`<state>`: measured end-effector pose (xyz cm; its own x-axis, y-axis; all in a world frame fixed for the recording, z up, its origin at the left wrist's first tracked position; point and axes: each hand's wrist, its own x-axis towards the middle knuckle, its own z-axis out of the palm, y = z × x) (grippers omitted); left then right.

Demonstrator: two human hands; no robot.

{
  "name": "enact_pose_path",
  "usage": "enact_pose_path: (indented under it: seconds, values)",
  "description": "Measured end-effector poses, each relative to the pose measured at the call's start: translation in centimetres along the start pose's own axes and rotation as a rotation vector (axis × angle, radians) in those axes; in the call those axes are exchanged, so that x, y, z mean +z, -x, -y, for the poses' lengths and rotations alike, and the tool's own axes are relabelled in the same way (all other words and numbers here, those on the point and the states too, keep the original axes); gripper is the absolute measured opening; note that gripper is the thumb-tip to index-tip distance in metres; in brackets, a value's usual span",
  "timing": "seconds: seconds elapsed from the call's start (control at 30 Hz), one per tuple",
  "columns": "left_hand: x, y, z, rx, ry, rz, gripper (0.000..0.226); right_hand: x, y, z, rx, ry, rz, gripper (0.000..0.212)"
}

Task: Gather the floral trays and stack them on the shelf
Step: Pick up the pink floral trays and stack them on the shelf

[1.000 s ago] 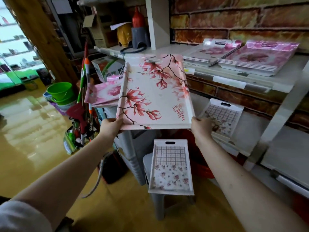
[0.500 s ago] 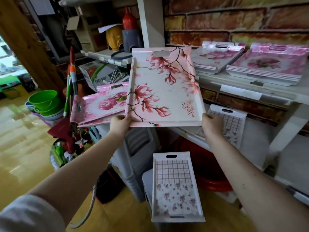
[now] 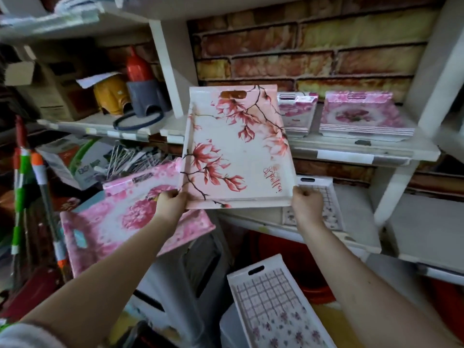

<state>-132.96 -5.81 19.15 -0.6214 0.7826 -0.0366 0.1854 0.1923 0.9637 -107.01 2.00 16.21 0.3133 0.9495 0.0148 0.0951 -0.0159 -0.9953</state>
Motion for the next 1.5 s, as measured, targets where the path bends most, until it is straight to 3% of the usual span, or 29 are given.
enact_pose_path:
  seconds: [0.33,0.47,0.6,0.93,1.17,1.33,1.5]
  values:
    - [-1.5,-4.0,-2.2,0.089,-0.028,0.197,0.014,1.0,2.4,1.9,0.011,-0.047,-0.143,0.026]
    - [0.1,-3.8,-2.7,0.134,-0.003,0.215,0.022,-0.5,2.0,2.5,-0.012,-0.03,-0.171,0.037]
    - [2.1,-2.9,-3.2,0.157,-0.029,0.233,0.025,-2.3,1.1,2.9,-0.026,-0.032,-0.207,0.029]
    - [5.1,-2.4,-4.6,0.149,0.025,0.181,0.017,-4.4,-1.1,3.0,0.006,-0.075,-0.17,0.042]
    - [7.1,-4.5,-6.0,0.174,0.04,0.217,0.023,-4.2,-3.8,3.5,0.008,-0.072,-0.161,0.032]
    - [8.3,-8.0,-6.3,0.183,0.109,0.258,0.01,-2.2,-5.6,3.8,0.064,-0.133,-0.223,0.029]
    - [9.1,-12.9,-6.5,0.125,0.227,0.325,0.019,1.1,-7.9,4.7,0.051,-0.167,-0.214,0.022]
